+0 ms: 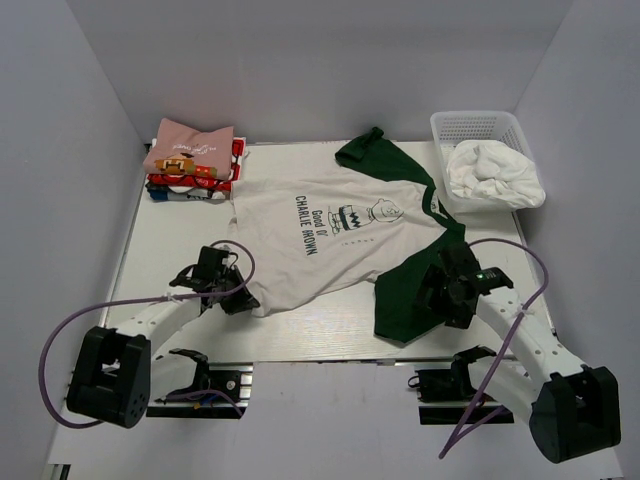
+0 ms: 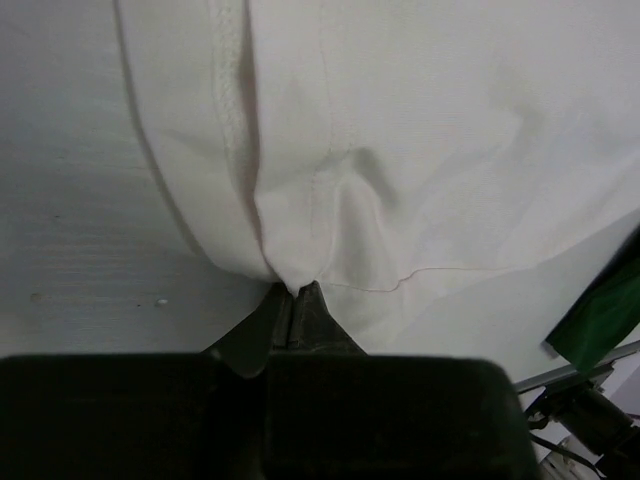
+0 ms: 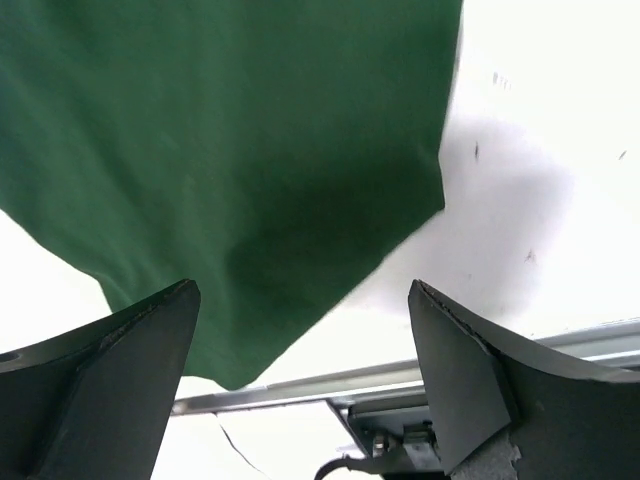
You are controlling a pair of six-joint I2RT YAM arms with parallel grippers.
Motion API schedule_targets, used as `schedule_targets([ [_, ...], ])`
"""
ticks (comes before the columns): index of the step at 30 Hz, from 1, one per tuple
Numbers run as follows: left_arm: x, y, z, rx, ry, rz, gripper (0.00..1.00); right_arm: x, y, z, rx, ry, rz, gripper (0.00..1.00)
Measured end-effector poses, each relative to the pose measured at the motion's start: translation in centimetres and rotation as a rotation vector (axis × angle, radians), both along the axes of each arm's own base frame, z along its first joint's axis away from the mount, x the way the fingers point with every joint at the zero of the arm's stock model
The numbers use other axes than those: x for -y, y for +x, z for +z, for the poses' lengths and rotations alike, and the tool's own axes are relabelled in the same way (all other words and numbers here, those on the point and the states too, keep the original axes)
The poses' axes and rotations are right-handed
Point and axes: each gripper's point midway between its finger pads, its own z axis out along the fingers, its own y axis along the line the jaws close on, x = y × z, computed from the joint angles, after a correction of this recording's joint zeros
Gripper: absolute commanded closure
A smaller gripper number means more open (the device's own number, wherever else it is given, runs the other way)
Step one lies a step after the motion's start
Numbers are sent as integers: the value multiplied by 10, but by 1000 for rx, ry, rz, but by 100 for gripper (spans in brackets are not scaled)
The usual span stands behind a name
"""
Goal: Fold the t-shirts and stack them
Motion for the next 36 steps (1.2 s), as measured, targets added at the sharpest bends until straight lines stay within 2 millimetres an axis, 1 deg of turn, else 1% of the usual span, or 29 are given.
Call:
schedule_targets([
  [2,2,2,3,10,0,-13,100,-2,-8,-8,-40,14,-4,10],
  [4,3,7,12,35,-5,-22,100,-6,-17,-19,-96,32,0,11],
  [5,4,10,19,55,-10,-25,100,-10,-22,-26,-125,51,7,14],
  [6,5,14,27,82,-17,-27,100,-12,-26,-33,-152,64,12,20],
  [7,7,19,37,111,-24,-29,100,-15,-33,-37,-187,76,15,43],
  [8,9,24,48,145,-35,-32,100,-17,-32,-37,-187,85,23,62],
  [10,12,34,71,208,-54,-34,100,-22,-25,-39,-163,109,30,100],
  [12,15,45,95,273,-70,-37,100,-22,-14,-35,-128,95,25,100],
  [13,16,52,108,309,-74,-35,100,-21,-4,-28,-95,78,21,100],
  [14,17,59,122,343,-78,-30,100,-20,13,-16,-39,61,15,100],
  [15,17,66,136,378,-78,-23,100,-18,33,4,32,41,5,100],
  [16,17,75,154,426,-79,-12,100,-18,56,27,123,28,-8,100],
  [17,15,83,172,468,-74,2,100,-18,84,59,244,23,-22,100],
  [18,14,92,192,514,-71,15,100,-18,106,93,359,22,-37,100],
  [19,11,102,218,576,-66,35,100,-16,127,135,498,20,-57,100],
  [20,8,110,242,633,-56,55,100,-12,140,173,616,21,-78,100],
  [22,-2,123,291,742,-34,110,100,2,148,246,801,-2,-131,100],
  [24,-14,129,341,853,-10,170,100,15,149,314,958,-26,-172,100],
  [25,-21,129,364,900,2,196,100,22,147,350,1040,-36,-192,100],
  [26,-26,127,385,947,12,218,100,30,143,379,1110,-60,-204,100],
  [29,-42,114,437,1064,41,265,100,43,126,445,1246,-91,-216,100],
  [30,-48,106,454,1101,54,280,100,47,118,468,1292,-105,-210,100],
  [32,-59,90,482,1167,76,309,100,53,103,508,1379,-126,-200,100],
  [34,-70,69,510,1235,89,333,100,61,84,540,1461,-146,-192,100],
  [36,-78,45,538,1308,86,351,100,66,60,567,1542,-153,-173,100],
])
